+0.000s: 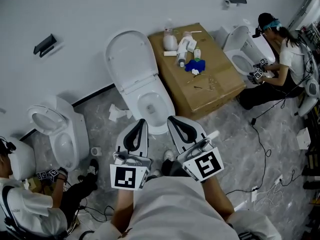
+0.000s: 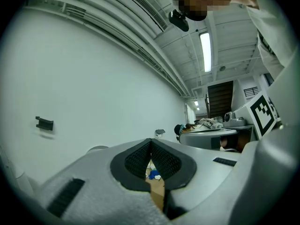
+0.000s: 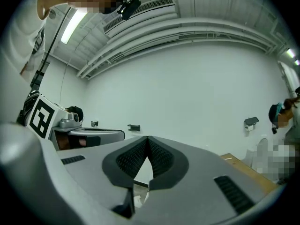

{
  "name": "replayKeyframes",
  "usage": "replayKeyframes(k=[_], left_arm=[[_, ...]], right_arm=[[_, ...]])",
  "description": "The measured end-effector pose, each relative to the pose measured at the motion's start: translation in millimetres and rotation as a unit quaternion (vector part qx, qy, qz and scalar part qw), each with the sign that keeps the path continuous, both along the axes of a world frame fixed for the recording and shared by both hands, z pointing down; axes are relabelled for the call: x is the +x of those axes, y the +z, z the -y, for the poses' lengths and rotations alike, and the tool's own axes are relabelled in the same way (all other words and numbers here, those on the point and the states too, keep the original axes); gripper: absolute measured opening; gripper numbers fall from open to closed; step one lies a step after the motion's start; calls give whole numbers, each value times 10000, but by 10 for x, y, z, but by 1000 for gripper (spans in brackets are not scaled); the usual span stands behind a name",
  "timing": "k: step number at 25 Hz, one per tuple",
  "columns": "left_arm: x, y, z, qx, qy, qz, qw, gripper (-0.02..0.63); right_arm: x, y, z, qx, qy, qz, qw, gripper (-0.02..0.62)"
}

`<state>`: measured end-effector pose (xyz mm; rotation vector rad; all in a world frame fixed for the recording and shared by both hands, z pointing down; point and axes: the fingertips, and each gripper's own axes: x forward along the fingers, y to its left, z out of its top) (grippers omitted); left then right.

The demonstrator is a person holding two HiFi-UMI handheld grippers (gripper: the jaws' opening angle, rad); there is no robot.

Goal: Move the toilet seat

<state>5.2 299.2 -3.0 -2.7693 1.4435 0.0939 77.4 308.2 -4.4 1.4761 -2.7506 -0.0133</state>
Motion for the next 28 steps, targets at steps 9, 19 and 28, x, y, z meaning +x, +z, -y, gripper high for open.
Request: replayKeyframes(k=[9,19,28], left_arm=[[242,24,428,-79,-259,61,9996,11],[246,285,885,-224,-97,-49,9997,11],[147,724,1386,-396,123,37,9991,11]], right_arm=[[264,13,473,-59,-246,67,9997,11],[290,295,982,-251,-297,108,9992,11],[120,613,1472,-291,-388,88,9988,11]])
